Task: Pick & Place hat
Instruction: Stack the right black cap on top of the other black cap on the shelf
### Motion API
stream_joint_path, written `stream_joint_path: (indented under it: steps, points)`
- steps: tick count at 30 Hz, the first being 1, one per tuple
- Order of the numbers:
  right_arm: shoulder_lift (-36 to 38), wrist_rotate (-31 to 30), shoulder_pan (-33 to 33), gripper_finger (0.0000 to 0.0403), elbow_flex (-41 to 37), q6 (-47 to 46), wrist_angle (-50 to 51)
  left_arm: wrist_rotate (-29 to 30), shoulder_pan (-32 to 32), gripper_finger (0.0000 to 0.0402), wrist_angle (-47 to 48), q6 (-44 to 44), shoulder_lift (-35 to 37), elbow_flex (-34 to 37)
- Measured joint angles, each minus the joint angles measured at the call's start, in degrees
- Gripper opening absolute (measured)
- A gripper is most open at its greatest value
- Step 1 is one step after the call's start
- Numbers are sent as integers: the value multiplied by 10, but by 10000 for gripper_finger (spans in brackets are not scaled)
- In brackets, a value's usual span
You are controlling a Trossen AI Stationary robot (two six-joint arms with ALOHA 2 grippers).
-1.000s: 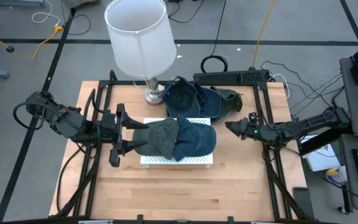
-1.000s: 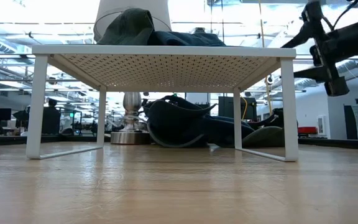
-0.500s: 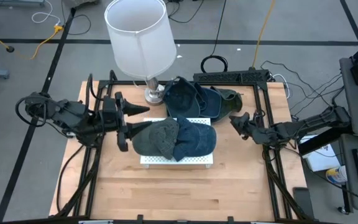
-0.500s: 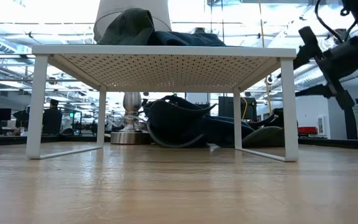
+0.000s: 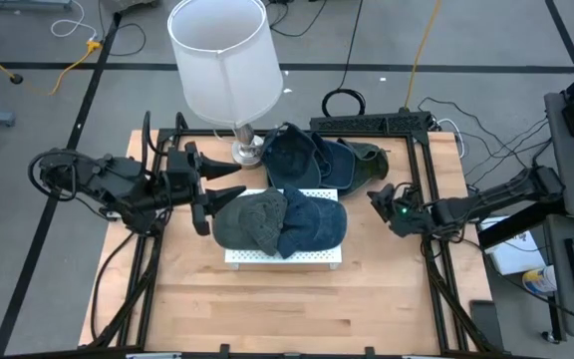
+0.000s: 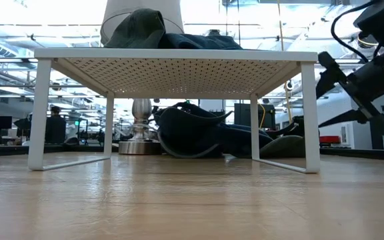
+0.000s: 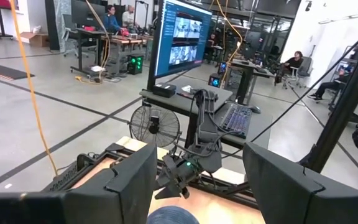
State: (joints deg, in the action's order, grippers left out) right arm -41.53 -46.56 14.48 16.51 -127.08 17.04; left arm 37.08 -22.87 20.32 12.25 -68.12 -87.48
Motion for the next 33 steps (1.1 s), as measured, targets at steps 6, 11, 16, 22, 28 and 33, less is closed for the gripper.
stream_joint_path:
  steps: [6,11,16,22,28,33]
  points:
    - [-39,50,-45,228,0,-5,0,0,0,244,0,0,0,0]
    - [-66,94,-108,228,0,62,-58,-1,0,244,0,-14,0,0]
    - [-91,144,-184,228,0,134,-121,-1,9,244,0,-17,0,0]
    - [-129,209,-268,209,0,203,-199,-1,22,244,0,-25,0,0]
    - [-183,274,-326,182,0,243,-262,-5,34,244,6,-31,0,0]
    - [-225,289,-349,162,0,257,-322,-25,40,243,6,-31,0,0]
